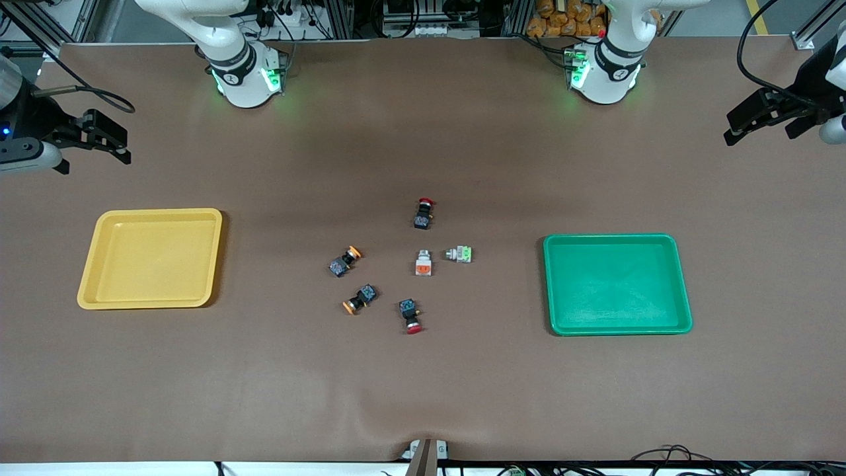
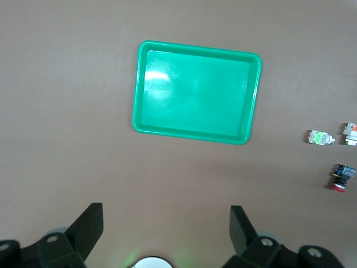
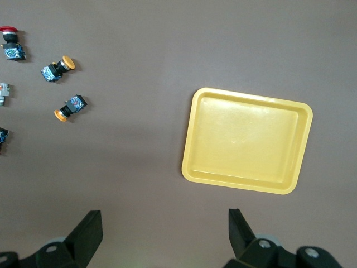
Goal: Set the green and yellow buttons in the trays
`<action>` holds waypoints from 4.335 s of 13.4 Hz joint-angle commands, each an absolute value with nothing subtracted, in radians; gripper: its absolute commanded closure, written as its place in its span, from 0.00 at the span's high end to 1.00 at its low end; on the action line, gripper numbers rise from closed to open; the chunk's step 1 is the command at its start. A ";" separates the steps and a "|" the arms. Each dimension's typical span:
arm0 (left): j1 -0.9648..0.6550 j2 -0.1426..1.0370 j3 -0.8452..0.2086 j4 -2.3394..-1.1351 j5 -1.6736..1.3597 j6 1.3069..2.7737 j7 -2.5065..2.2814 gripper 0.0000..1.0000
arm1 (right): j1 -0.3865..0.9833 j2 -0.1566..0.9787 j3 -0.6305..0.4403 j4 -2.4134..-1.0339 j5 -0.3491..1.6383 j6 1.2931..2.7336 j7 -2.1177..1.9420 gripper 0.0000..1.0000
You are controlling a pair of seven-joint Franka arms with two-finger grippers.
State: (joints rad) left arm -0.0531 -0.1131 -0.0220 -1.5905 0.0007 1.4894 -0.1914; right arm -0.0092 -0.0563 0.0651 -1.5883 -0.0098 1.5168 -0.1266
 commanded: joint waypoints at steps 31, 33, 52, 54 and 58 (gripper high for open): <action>-0.527 0.678 -0.221 -1.545 0.149 2.147 -0.893 1.00 | -0.075 -0.009 0.067 -1.575 -0.032 1.508 -0.137 1.00; -0.538 0.709 -0.219 -1.546 0.156 2.241 -0.881 1.00 | -0.106 0.015 0.067 -1.578 -0.029 1.496 -0.132 1.00; -0.528 0.792 -0.207 -1.563 0.213 2.353 -0.756 1.00 | -0.158 0.241 0.077 -1.566 0.031 1.621 0.328 1.00; -0.528 0.795 -0.207 -1.566 0.216 2.352 -0.755 1.00 | -0.118 0.248 0.077 -1.568 0.069 1.634 0.380 1.00; -0.535 0.799 -0.207 -1.585 0.216 2.350 -0.758 1.00 | -0.078 0.322 0.077 -1.574 0.086 1.693 0.605 1.00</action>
State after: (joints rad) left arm -0.5272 0.7921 -0.2086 -1.5887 0.1915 2.3549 -0.7633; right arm -0.0891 0.2721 0.0810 -1.5843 0.0717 1.6615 0.5115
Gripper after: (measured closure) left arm 0.000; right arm 0.000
